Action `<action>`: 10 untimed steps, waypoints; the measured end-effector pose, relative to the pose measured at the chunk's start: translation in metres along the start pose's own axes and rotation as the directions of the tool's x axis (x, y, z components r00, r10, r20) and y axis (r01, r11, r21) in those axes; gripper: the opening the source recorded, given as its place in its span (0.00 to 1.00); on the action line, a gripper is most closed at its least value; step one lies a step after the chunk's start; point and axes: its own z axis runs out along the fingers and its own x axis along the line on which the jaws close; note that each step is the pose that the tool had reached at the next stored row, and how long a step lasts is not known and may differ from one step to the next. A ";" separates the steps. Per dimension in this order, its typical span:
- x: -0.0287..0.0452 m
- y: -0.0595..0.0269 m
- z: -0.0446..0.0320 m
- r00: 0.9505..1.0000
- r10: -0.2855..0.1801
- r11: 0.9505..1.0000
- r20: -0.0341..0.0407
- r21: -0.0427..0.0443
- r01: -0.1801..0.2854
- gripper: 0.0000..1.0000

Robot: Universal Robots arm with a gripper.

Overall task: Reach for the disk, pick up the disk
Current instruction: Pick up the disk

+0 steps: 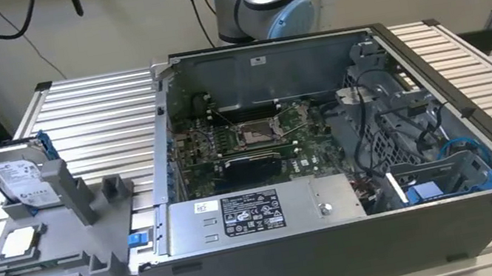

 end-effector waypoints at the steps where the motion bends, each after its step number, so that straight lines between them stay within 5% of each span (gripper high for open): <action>1: 0.0000 0.0000 0.0000 1.000 -0.018 1.000 -0.001 0.000 0.018 0.00; 6: 0.0000 0.0000 0.0000 0.994 -0.110 0.994 -0.004 0.000 0.110 0.00; 10: 0.0000 0.0000 0.0000 0.983 -0.183 0.983 -0.007 -0.001 0.183 0.00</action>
